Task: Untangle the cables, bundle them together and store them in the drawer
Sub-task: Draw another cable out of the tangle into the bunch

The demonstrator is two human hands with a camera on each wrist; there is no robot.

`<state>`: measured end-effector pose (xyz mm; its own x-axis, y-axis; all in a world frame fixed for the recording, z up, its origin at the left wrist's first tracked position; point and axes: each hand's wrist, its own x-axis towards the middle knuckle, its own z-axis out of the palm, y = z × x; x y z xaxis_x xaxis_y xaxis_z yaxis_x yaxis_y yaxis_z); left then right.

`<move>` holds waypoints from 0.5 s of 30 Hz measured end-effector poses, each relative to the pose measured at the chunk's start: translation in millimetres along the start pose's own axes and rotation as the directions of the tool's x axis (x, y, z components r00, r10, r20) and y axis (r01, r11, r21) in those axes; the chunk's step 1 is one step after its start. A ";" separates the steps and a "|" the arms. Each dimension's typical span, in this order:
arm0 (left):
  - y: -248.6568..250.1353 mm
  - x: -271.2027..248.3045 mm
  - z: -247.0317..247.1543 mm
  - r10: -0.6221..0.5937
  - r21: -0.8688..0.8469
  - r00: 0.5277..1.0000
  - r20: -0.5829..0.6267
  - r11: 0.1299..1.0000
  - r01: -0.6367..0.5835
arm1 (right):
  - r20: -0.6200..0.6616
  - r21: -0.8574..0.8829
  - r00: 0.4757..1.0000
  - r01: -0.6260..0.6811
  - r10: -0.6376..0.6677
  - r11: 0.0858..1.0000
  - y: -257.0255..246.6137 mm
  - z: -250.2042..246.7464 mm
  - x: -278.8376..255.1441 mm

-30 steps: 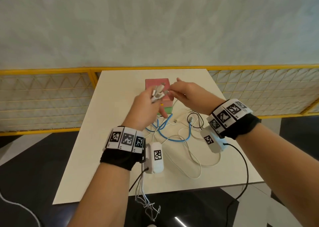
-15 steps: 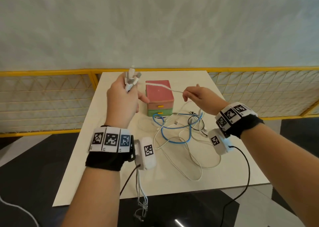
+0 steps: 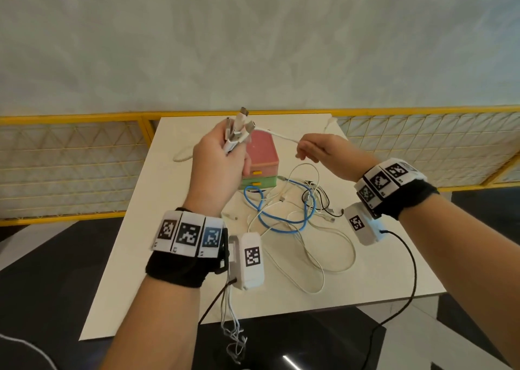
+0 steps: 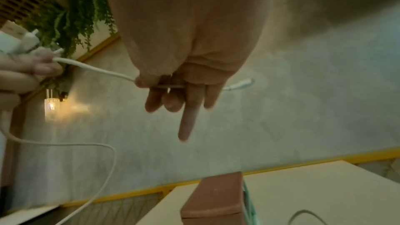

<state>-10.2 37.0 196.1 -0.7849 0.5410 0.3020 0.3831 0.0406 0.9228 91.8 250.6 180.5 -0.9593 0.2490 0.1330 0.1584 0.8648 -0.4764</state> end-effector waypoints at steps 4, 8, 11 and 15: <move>-0.7 0.2 2.2 0.011 0.013 0.999 0.042 1.000 -0.012 | 0.114 0.015 0.992 -0.062 0.060 0.998 -17.6 -3.2 -14.4; 3.5 -5.9 2.1 0.057 -0.057 0.998 -0.004 0.997 -0.057 | 0.119 -0.365 0.990 -0.026 0.075 0.931 -35.2 -3.5 -39.1; 8.2 -13.5 7.4 0.086 -0.091 0.996 -0.007 0.992 -0.087 | 0.157 -0.529 0.980 -0.022 0.123 0.848 -34.3 9.4 -57.5; 12.2 -19.3 12.9 0.101 -0.085 0.993 0.065 0.992 -0.096 | 0.184 -0.512 0.963 -0.079 0.199 0.855 -22.9 26.1 -80.1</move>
<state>16.0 37.9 198.5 -0.7088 0.5957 0.3778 0.4135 -0.0830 0.9067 158.9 199.4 158.0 -0.9350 0.3315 -0.1263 0.3308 0.9433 0.0269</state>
